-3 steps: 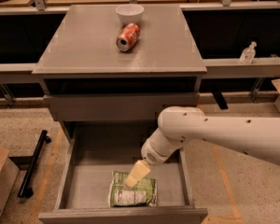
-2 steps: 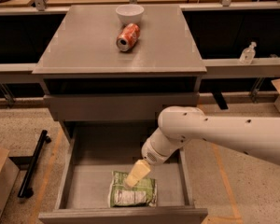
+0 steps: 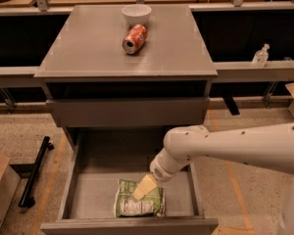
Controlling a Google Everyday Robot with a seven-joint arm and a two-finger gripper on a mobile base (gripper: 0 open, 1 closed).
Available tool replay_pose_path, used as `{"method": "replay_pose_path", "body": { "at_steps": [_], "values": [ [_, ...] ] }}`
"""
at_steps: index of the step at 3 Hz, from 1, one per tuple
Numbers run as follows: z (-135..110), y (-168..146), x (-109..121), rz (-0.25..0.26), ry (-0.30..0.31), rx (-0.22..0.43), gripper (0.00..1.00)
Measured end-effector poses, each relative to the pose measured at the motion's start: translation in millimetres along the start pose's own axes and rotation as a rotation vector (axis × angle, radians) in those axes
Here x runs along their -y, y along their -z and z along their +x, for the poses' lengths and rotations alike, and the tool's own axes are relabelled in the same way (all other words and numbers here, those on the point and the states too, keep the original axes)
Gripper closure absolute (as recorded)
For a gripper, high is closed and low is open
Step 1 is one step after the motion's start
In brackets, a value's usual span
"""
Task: Pick green jalapeno chip bag from middle drawer and place on counter
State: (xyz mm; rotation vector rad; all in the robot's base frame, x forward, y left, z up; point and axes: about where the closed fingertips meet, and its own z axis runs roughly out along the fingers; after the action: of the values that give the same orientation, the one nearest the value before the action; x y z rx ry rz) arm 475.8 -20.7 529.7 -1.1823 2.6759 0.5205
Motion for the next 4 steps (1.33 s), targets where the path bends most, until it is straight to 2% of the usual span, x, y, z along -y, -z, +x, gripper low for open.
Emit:
{"method": "replay_pose_path", "body": {
  "at_steps": [1, 2, 3, 4],
  "values": [
    [-0.2, -43.2, 13.3, 0.037, -0.083, -0.035, 0.00],
    [2.3, -92.2, 21.4, 0.028, -0.191, -0.073, 0.00],
    [10.5, -137.2, 19.1, -0.006, -0.258, -0.131, 0.00],
    [22.3, -167.1, 15.5, -0.053, -0.317, -0.169, 0.18]
  ]
}}
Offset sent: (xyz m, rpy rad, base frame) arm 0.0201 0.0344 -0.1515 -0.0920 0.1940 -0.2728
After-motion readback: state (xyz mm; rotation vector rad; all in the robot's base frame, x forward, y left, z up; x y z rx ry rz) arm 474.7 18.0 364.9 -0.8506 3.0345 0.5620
